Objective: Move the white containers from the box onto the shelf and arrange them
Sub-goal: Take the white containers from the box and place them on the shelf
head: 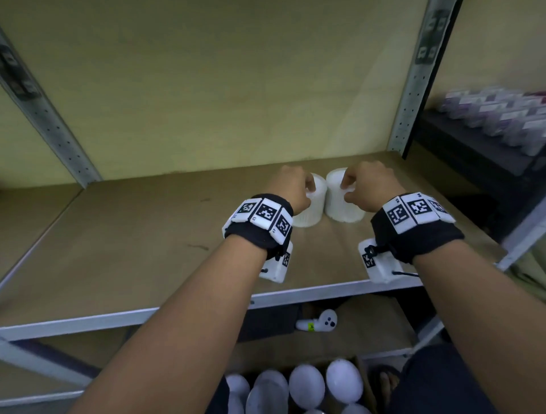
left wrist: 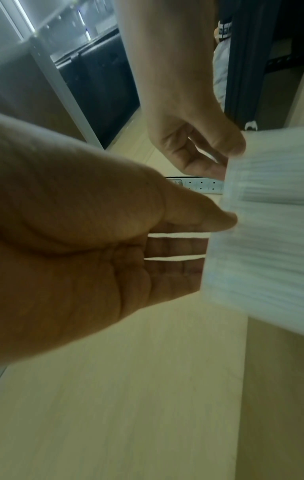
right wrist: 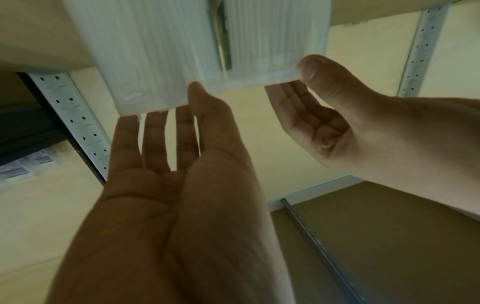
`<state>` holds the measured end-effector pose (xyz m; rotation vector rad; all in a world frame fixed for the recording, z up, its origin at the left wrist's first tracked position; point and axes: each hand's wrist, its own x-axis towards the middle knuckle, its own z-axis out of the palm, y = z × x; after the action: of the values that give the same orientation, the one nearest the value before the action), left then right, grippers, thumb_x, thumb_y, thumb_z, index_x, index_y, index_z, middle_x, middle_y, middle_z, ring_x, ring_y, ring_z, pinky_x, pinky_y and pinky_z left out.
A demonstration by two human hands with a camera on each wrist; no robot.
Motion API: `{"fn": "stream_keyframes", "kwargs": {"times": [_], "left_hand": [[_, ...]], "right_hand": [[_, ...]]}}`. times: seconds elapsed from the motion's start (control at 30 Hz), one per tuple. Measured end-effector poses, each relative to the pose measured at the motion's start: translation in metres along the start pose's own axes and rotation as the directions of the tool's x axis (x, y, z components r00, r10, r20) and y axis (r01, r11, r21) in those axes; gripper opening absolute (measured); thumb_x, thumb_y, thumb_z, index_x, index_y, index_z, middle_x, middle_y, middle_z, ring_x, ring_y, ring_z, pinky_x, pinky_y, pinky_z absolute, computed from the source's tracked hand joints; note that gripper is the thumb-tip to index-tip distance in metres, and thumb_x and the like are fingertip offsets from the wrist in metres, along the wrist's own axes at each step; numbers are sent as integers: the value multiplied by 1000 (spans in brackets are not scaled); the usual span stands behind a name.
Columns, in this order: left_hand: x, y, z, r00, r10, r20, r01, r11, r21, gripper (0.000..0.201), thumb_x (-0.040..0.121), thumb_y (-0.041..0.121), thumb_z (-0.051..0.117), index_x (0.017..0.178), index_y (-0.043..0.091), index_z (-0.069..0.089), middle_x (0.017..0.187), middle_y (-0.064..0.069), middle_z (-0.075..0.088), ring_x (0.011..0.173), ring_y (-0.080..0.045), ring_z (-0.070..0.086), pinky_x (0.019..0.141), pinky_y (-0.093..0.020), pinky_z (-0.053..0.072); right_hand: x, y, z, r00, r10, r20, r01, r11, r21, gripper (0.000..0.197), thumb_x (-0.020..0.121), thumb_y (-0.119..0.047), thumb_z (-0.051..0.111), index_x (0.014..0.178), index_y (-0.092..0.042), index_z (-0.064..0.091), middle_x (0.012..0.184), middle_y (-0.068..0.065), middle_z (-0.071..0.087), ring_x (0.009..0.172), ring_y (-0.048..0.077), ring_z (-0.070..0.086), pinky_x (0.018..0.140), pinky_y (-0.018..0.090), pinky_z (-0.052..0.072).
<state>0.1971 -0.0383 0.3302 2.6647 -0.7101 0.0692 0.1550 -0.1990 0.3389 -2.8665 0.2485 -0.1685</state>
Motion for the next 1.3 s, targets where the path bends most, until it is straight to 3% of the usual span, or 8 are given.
{"fn": "stream_keyframes", "kwargs": {"times": [0.17,0.37,0.63,0.8,1.07,1.17,1.3], "left_hand": [[37,-10,8,1000,2,6,-2,999,-43,34,86,6,61,118,14,65,128,-7,62,115,-21,59,89,-21,42],[87,-19,17,1000,-19,-11,19,999,-46,32,83,8,64,113,16,67,123,-4,64,113,-22,60,98,-31,48],[135,-33,25,999,-21,-35,18,997,-76,32,83,8,64,114,14,66,121,-6,65,112,-22,60,98,-30,47],[150,-38,30,997,-23,-71,17,996,-87,32,84,7,62,115,14,66,121,-6,65,112,-22,60,99,-30,47],[159,-34,33,993,-59,-100,49,994,-96,35,87,0,55,117,14,66,124,-10,63,112,-26,60,98,-31,48],[158,-32,33,994,-65,-91,57,994,-92,41,87,-3,51,123,13,62,126,-11,60,114,-28,58,98,-32,47],[154,-28,29,998,-51,-30,51,999,-10,31,84,0,52,111,13,62,113,-10,61,105,-26,58,90,-30,46]], "right_hand": [[36,9,3,1000,9,-29,-9,1000,8,23,83,-14,67,105,-18,70,116,5,66,107,24,60,90,30,45],[84,17,12,999,-3,-37,3,1000,10,21,81,-13,66,101,-17,70,119,6,64,103,27,62,84,29,46],[132,22,15,998,1,-60,-1,1000,4,22,84,-12,64,104,-15,70,117,7,65,104,28,61,87,32,47],[149,26,19,997,0,-72,0,1000,8,22,84,-13,63,105,-17,70,118,7,65,103,28,61,81,28,43],[161,28,22,994,-2,-108,5,1000,26,26,88,-7,56,109,-15,70,121,8,64,106,30,60,87,31,45],[166,28,22,995,-15,-102,15,1000,0,26,89,-8,55,110,-15,68,121,9,63,106,29,60,84,30,44],[171,29,19,998,-27,-55,25,999,-34,28,89,-7,55,113,-15,66,123,11,61,105,30,60,79,29,43]]}}
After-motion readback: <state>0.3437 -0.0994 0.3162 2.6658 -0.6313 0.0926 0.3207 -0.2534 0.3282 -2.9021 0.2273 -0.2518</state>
